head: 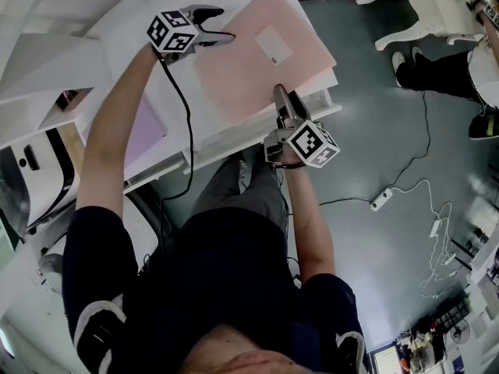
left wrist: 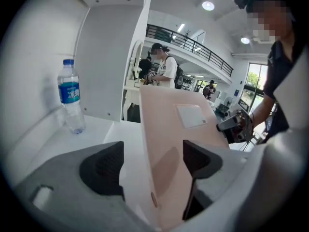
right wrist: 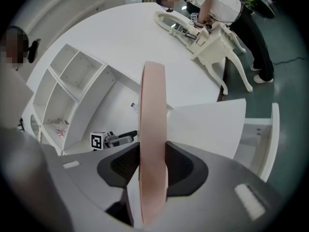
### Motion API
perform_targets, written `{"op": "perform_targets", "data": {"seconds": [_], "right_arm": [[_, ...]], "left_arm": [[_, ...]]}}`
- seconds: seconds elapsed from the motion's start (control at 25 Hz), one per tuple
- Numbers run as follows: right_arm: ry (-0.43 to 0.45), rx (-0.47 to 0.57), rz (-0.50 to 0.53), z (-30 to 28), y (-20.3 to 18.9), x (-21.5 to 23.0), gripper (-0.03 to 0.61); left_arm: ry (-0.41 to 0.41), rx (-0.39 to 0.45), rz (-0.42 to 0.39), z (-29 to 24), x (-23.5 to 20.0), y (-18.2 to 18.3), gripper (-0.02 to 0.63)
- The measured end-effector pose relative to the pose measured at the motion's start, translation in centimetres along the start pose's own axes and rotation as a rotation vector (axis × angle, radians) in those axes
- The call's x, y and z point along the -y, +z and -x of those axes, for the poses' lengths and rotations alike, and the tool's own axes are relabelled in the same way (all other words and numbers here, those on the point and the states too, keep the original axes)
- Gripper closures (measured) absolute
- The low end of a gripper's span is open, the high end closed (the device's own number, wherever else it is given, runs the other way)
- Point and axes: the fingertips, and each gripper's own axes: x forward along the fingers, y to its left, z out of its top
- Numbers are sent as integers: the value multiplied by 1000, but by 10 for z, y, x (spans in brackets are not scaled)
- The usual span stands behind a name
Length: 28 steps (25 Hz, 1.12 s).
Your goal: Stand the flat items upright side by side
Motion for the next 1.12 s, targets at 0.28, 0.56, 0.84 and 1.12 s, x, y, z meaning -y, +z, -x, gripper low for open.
{"op": "perform_targets", "data": {"seconds": [0.28,0.56,0.84,1.12], "right_arm": [[-2,7,168,11,21,-23,419],[3,13,239,22,35,-39,420],[-1,19,318,29,36,-50,420],[19,39,396,38,46,-69,422]], "left_arm": [[170,152,-24,32,7,25,210],[286,258,-9,65,26,38,196],[372,302,-37,92,57,38,202],[500,379,-87,128,88,51,350]]}}
